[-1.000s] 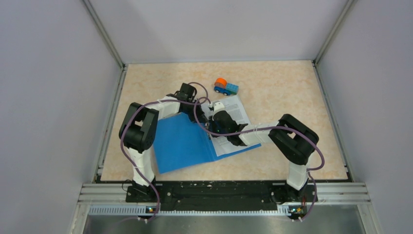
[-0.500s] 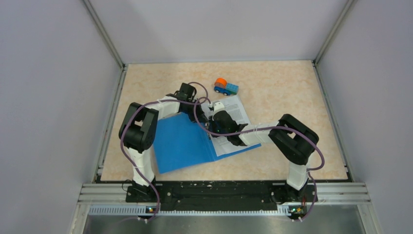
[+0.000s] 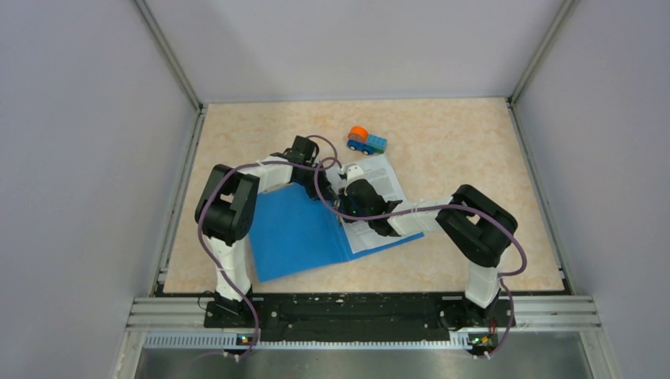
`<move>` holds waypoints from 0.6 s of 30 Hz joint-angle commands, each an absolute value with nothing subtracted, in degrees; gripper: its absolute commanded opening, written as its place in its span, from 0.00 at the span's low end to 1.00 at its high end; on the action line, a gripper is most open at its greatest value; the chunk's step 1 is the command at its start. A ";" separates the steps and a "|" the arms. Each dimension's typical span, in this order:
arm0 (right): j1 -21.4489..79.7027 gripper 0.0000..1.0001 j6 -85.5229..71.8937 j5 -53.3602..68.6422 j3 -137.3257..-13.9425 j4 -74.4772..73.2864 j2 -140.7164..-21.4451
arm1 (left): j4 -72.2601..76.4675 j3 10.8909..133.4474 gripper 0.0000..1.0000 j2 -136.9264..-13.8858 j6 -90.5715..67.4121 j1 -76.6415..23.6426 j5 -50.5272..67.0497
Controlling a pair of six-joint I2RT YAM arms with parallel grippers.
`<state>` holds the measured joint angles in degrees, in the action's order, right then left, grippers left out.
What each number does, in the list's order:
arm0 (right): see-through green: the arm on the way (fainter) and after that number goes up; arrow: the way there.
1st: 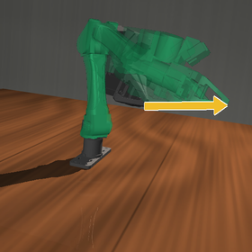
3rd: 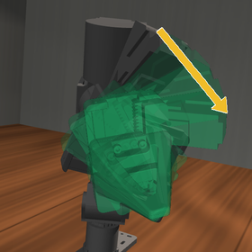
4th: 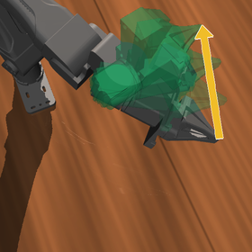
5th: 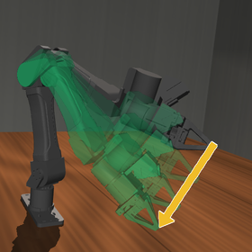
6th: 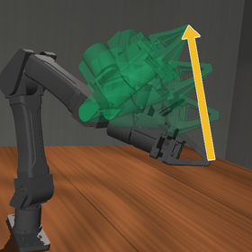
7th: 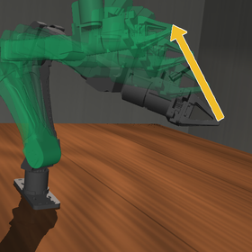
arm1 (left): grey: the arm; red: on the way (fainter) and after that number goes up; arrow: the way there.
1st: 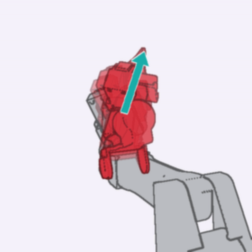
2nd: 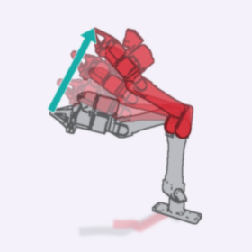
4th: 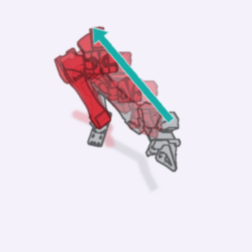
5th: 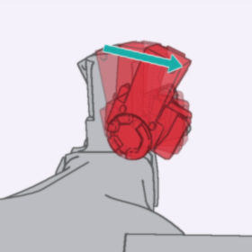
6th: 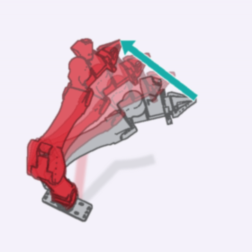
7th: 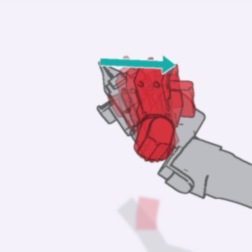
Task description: Put the files into the folder
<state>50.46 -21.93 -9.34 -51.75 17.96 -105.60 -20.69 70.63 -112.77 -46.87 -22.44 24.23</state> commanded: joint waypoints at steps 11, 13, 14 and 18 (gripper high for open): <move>50.31 0.28 -20.43 -6.40 -50.20 17.22 -96.40 | -25.27 70.08 0.00 -115.24 -45.64 -22.81 18.54; 50.26 0.29 -20.46 -6.33 -49.98 16.72 -95.01 | -25.33 70.05 0.00 -115.29 -45.61 -22.85 18.23; 50.27 0.29 -20.54 -6.41 -49.86 16.58 -94.27 | -25.32 70.12 0.00 -115.29 -45.57 -22.84 18.20; 50.28 0.29 -21.28 -6.49 -49.93 14.99 -91.62 | -25.31 70.08 0.00 -115.21 -45.69 -22.85 18.03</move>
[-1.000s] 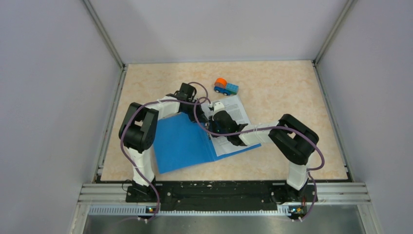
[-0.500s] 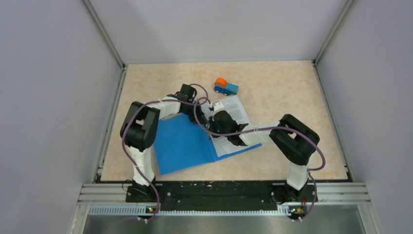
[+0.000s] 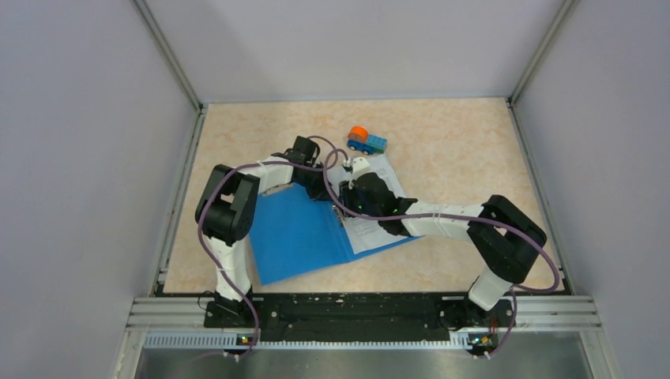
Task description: Put the files into the folder
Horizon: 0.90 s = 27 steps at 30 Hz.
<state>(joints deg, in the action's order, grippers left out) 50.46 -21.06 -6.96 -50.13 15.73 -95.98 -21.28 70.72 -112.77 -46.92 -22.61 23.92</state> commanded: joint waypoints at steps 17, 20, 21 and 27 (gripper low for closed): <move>54.58 0.21 -19.87 -12.19 -60.44 0.57 -94.17 | -24.23 69.32 0.00 -115.19 -45.80 -23.03 17.60; 55.37 0.20 -18.32 -12.91 -62.29 0.08 -96.00 | -24.19 69.26 0.00 -115.35 -45.71 -23.03 17.66; 55.58 0.20 -17.78 -13.16 -62.83 0.09 -96.56 | -24.18 69.25 0.00 -115.39 -45.73 -23.03 17.71; 56.54 0.17 -15.67 -14.66 -64.71 0.09 -98.93 | -24.04 68.99 0.00 -115.41 -45.48 -22.98 17.66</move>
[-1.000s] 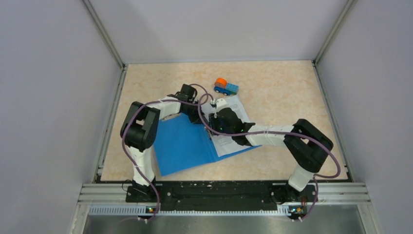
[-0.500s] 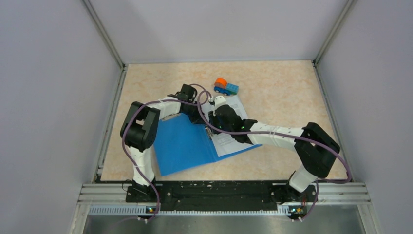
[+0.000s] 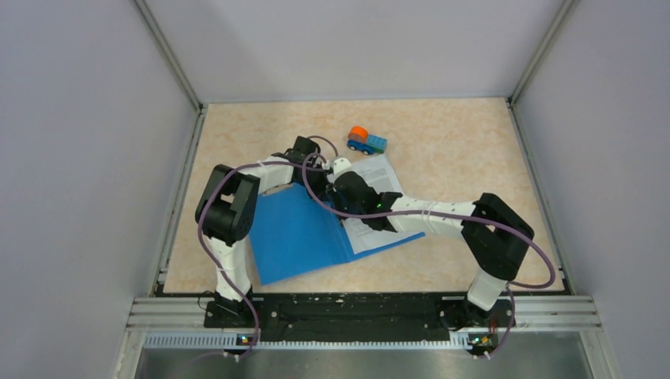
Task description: Put the files into the folder
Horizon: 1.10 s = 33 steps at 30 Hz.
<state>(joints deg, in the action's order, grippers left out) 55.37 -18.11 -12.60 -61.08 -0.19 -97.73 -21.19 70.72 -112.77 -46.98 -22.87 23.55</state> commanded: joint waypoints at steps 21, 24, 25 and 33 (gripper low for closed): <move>58.76 0.12 -10.39 -16.42 -66.98 -4.18 -101.78 | -24.26 69.43 0.00 -116.52 -45.47 -22.94 17.32; 59.03 0.10 -10.33 -16.74 -66.77 -4.72 -101.58 | -24.26 69.35 0.00 -116.64 -45.58 -22.93 17.27; 59.05 0.10 -10.35 -16.84 -66.61 -4.91 -101.47 | -24.26 69.40 0.00 -116.68 -45.64 -22.94 17.21; 59.37 0.07 -10.26 -16.71 -65.42 -6.55 -100.76 | -24.61 69.39 0.00 -116.90 -45.86 -22.93 16.35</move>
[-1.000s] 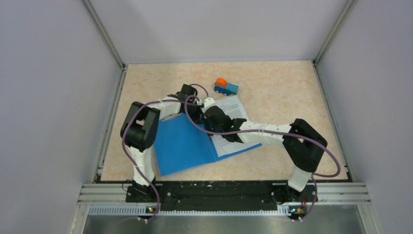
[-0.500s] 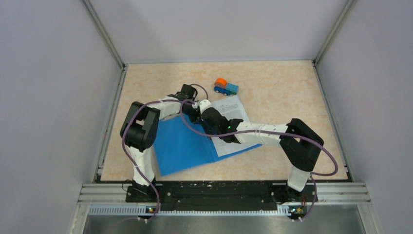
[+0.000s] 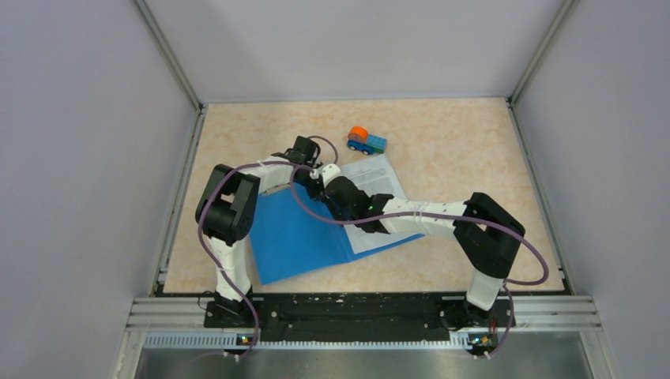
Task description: Put the files into the folder
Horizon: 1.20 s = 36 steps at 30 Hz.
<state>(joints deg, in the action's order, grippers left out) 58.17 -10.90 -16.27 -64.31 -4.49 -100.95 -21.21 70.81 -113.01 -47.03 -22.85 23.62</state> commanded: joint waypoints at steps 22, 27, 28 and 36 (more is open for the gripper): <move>59.51 0.00 -12.40 -15.48 -56.48 -7.42 -98.80 | -24.45 69.27 0.00 -118.25 -45.73 -22.89 15.80; 59.53 0.00 -13.23 -15.13 -54.79 -6.82 -99.34 | -24.35 69.34 0.00 -118.48 -45.71 -22.89 15.86; 59.54 0.00 -13.27 -15.17 -54.40 -6.74 -99.54 | -24.39 69.27 0.00 -118.55 -45.69 -22.92 15.90; 59.58 0.00 -14.61 -15.95 -51.54 -6.01 -100.63 | -23.54 68.66 0.00 -118.36 -45.93 -22.90 15.74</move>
<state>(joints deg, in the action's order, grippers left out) 58.85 -13.37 -16.21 -55.37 1.80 -99.48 -21.45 71.20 -113.65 -47.48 -22.57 24.51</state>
